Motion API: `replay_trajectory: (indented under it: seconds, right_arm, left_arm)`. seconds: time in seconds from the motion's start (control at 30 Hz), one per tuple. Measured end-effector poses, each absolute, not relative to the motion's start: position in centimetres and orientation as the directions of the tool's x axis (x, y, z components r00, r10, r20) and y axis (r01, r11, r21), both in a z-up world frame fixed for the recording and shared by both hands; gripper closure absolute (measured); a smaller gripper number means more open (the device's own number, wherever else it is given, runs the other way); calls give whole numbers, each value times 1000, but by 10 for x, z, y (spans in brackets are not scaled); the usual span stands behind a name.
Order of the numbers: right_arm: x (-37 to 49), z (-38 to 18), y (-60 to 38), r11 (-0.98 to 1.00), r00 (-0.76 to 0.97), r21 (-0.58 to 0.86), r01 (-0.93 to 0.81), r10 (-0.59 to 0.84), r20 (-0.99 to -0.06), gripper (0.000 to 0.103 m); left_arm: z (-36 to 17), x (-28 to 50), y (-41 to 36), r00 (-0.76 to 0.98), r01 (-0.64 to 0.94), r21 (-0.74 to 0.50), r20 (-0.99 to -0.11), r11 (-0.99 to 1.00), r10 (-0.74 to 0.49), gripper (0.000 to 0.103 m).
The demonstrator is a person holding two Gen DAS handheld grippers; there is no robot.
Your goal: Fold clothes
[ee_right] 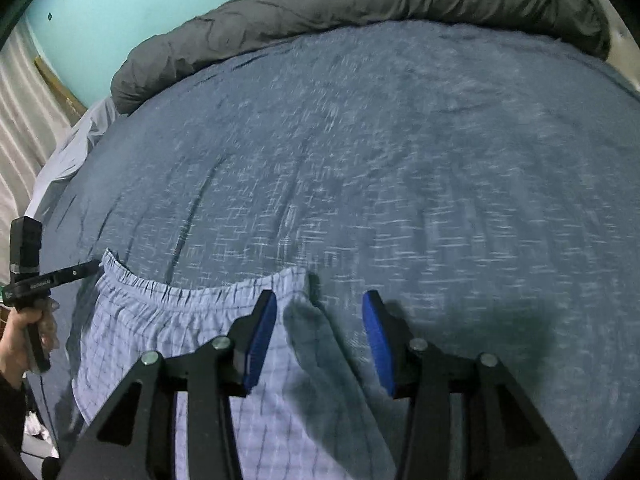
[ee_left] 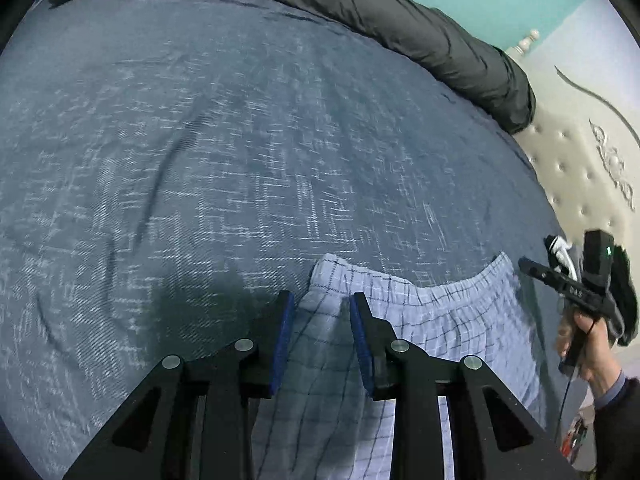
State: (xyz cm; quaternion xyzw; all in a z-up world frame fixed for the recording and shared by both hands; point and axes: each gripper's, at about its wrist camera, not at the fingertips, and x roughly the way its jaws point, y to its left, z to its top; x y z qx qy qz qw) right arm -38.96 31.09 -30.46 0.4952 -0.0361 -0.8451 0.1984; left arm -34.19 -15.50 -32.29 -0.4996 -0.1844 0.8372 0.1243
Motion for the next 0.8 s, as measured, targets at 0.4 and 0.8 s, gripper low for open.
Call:
replay_trajectory:
  seconds: [0.4,0.8]
  right_arm:
    - [-402,-317,293,-913,-447,195,358,-351,-823,97]
    - [-408,-323,285,-944,-487,104,314,-254,-836,82]
  left_arm:
    - [-321,-346,-147,-505,-62,-383,-785,-922,360,97]
    - [-325,-348,-143,-502,-58,-354,-798,-934,334,92]
